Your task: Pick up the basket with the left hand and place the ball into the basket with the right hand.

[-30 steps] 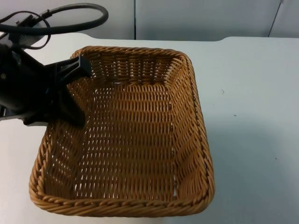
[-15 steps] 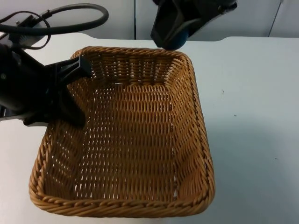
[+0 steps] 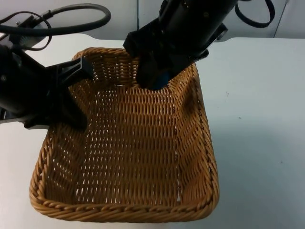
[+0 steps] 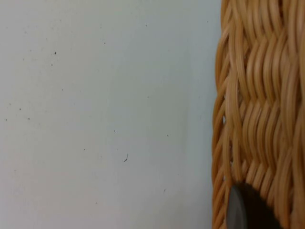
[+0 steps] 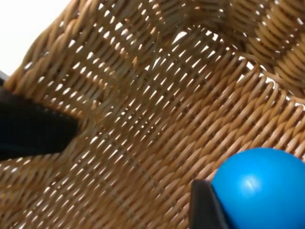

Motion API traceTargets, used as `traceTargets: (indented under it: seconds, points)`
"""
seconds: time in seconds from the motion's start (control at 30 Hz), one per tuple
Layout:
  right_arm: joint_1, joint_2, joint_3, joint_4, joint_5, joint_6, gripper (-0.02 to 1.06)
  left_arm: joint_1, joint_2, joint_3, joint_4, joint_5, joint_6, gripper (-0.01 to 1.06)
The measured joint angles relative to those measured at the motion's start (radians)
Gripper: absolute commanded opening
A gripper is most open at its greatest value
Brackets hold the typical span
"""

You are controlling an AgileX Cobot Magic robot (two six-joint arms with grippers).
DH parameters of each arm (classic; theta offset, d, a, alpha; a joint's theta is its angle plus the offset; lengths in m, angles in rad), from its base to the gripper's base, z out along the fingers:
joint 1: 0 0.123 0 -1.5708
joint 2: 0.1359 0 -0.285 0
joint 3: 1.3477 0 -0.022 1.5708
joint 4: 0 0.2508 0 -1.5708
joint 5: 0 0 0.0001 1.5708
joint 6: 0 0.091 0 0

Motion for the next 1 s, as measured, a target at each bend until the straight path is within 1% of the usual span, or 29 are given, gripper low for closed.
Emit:
traceTargets:
  seconds: [0.2,0.7,0.77,0.8,0.83,0.87,0.9,0.93,0.97,1.0]
  points:
    - [0.0,0.038,0.0,0.022,-0.017,-0.009,0.0,0.0,0.0,0.0,0.0,0.0,0.0,0.0]
    - [0.009,0.106,0.0,0.025,-0.049,-0.015,0.0,0.0,0.0,0.0,0.002,0.0,0.002,0.0]
    - [0.008,0.106,0.0,0.025,-0.051,-0.015,0.01,0.0,0.0,0.0,0.002,0.0,0.002,0.0]
    - [0.008,0.106,0.0,0.025,-0.055,-0.015,0.04,0.0,0.0,0.0,0.002,-0.002,0.002,0.0]
    - [0.008,0.106,0.0,0.025,-0.059,-0.015,0.09,0.0,0.0,0.0,0.002,-0.002,0.002,0.0]
    - [0.008,0.106,0.0,0.025,-0.061,-0.015,0.15,0.0,0.0,0.0,0.002,-0.002,0.002,0.0]
    - [0.008,0.106,0.0,0.025,-0.061,-0.015,0.24,0.0,0.0,0.0,0.002,-0.002,0.002,0.0]
    - [0.008,0.106,0.0,0.025,-0.061,-0.015,0.24,0.0,0.0,0.0,0.002,-0.002,0.002,0.0]
    - [0.008,0.106,0.0,0.025,-0.061,-0.017,0.34,0.0,0.0,0.0,0.002,-0.002,0.002,0.0]
    - [0.008,0.106,0.0,0.025,-0.063,-0.017,0.49,0.0,0.0,0.0,0.002,-0.004,0.002,0.0]
